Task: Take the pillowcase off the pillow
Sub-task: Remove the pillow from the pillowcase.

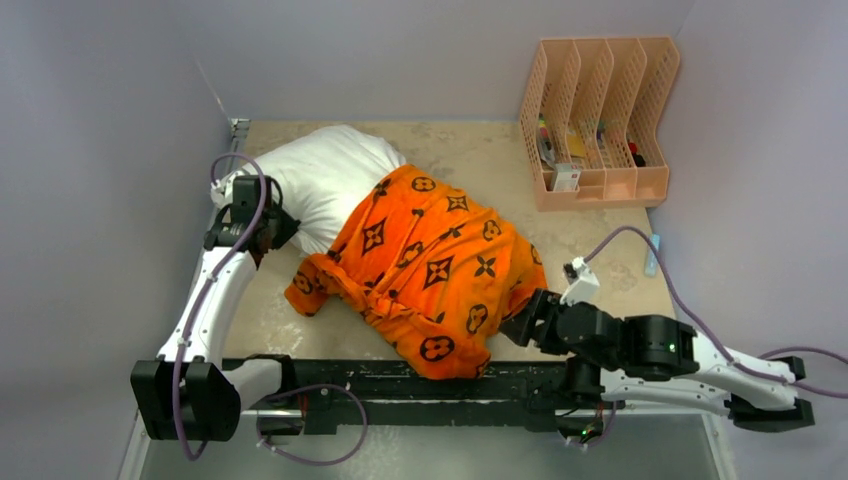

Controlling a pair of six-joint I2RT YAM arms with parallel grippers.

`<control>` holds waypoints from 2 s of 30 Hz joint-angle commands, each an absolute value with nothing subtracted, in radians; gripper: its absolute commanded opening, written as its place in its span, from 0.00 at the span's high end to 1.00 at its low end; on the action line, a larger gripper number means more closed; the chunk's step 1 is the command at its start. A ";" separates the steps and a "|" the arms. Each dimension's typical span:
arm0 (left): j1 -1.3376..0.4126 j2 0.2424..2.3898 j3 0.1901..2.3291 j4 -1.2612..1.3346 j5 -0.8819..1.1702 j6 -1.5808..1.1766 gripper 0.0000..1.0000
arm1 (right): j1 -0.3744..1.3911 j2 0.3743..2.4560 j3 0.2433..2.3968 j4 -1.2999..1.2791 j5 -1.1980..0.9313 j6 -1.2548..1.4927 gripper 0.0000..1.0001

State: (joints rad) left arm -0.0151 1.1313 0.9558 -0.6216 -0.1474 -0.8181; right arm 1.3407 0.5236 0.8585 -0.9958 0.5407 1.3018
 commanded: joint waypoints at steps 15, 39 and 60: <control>0.000 1.118 0.984 -0.565 -0.150 -0.797 1.00 | 1.343 0.634 0.264 -0.010 0.360 1.700 0.09; 0.293 1.195 1.007 -0.645 -0.171 -0.684 1.00 | 0.840 0.769 1.209 -1.094 0.975 0.923 1.00; 0.308 1.158 0.982 -0.641 -0.066 -0.647 1.00 | 0.836 0.843 1.188 -1.178 0.793 0.979 0.84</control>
State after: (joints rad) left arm 0.2665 1.1938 0.9833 -0.6891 0.0242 -0.6930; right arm 0.8543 0.8341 1.2724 -1.2415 0.8257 1.0237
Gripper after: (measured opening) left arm 0.031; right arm 0.035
